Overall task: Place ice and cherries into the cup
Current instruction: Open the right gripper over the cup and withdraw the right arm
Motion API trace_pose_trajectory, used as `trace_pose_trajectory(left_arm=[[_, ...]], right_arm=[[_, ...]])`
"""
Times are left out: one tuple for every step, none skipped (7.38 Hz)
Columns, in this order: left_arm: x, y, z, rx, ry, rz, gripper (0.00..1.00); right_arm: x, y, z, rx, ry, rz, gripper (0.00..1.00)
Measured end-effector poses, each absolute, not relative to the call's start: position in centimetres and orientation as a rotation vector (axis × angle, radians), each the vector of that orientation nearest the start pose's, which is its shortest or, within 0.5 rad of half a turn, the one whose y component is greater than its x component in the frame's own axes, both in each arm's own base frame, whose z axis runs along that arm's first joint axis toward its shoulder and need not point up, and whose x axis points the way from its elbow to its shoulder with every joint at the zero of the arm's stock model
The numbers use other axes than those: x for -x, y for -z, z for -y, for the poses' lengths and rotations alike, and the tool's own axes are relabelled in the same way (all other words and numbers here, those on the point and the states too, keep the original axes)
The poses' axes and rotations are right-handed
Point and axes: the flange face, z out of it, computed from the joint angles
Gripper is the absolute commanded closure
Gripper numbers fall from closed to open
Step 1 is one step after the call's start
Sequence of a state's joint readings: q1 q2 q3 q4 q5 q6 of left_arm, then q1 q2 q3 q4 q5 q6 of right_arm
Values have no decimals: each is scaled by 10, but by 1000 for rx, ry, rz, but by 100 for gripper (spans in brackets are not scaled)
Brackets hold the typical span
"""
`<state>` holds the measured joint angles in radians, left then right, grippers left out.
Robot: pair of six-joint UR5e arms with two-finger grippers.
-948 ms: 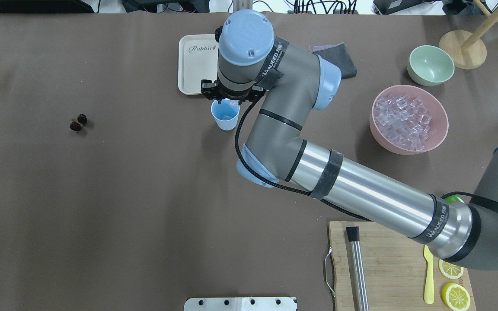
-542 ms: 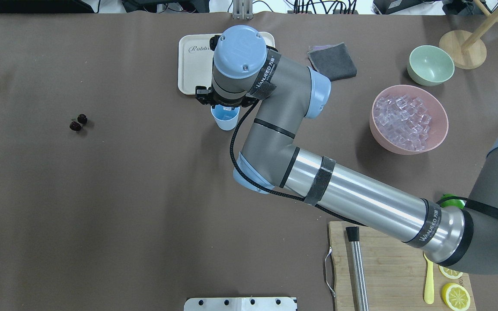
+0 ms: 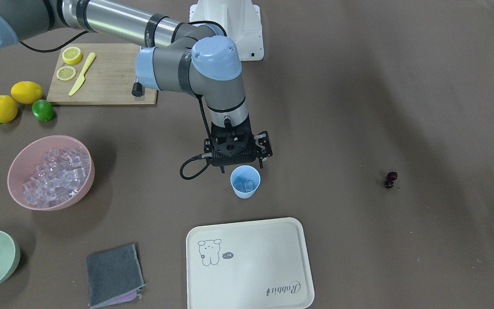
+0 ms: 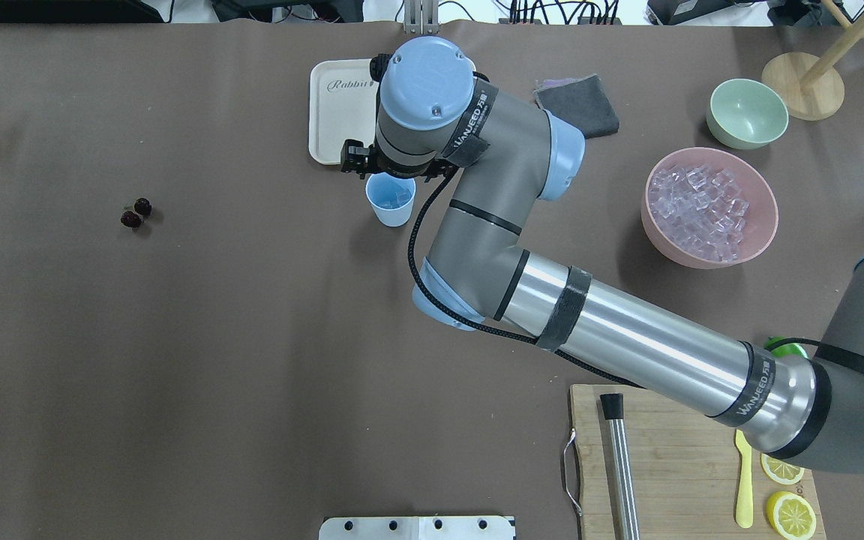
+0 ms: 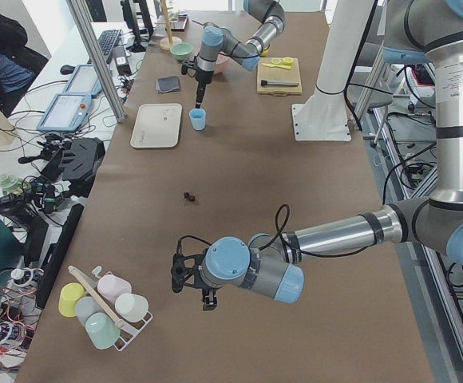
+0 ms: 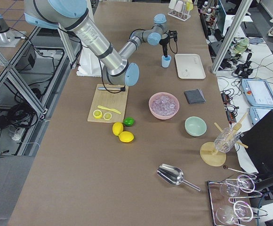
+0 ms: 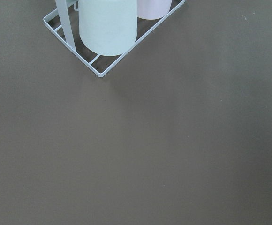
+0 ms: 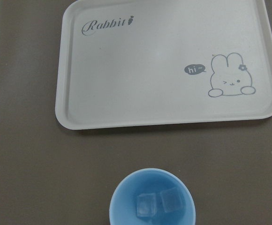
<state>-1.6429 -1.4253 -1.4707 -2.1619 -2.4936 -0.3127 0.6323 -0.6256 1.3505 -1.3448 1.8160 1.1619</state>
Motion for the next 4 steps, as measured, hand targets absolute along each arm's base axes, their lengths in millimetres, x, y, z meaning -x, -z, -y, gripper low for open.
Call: trace_pose_trajectory(left_arm=[[83, -697, 431, -213, 187, -947, 2], [80, -694, 433, -213, 185, -948, 2], [74, -689, 436, -210, 188, -953, 2], [62, -682, 441, -206, 191, -959, 2]], right_arm=[[523, -149, 547, -274, -54, 944, 1], [461, -183, 545, -279, -9, 964, 1], [389, -218, 545, -277, 38, 985, 1], [317, -258, 545, -271, 87, 995, 1]])
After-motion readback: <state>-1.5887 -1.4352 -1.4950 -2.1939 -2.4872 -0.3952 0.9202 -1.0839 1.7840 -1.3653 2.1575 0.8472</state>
